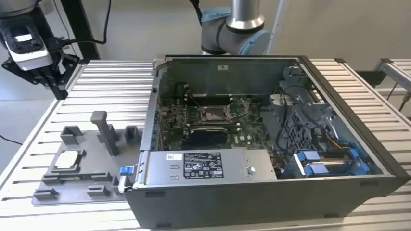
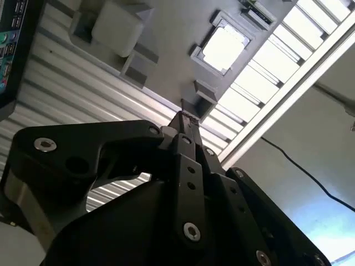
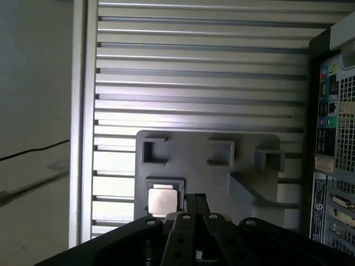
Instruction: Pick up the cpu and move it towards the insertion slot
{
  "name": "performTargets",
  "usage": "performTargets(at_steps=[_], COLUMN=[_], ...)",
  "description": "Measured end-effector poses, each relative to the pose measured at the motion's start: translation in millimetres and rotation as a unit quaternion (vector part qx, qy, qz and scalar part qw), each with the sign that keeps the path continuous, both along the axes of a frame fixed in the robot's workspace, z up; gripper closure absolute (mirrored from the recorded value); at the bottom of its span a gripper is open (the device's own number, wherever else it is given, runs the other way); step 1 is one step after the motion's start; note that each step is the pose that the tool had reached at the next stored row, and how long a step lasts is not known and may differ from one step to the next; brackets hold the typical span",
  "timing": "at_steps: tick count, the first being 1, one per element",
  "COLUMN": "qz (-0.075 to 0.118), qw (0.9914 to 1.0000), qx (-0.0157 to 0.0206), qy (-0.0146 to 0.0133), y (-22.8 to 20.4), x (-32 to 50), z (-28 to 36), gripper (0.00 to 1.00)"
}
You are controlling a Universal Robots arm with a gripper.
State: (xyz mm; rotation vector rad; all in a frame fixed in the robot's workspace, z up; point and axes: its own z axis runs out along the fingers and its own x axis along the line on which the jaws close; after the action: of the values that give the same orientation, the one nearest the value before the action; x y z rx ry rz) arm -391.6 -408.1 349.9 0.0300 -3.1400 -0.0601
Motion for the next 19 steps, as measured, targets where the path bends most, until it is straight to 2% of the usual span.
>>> performTargets(at_steps=[5,9,14,19], qz=[0.000,0.000,0.000,0.000], qw=[1.00000,1.00000,1.00000,1.00000], qx=[0.0004,0.0003,0.0004,0.0004], qy=[0.0000,0.0000,-0.0001,-0.0001], y=[-14.2,-21.4,-22.8,-23.5], x=[-9.2,-14.6,-19.5,-24.3], z=[-0.9,-2.9,-7.1,-8.0], gripper=[1.00,1.00,1.00,1.00])
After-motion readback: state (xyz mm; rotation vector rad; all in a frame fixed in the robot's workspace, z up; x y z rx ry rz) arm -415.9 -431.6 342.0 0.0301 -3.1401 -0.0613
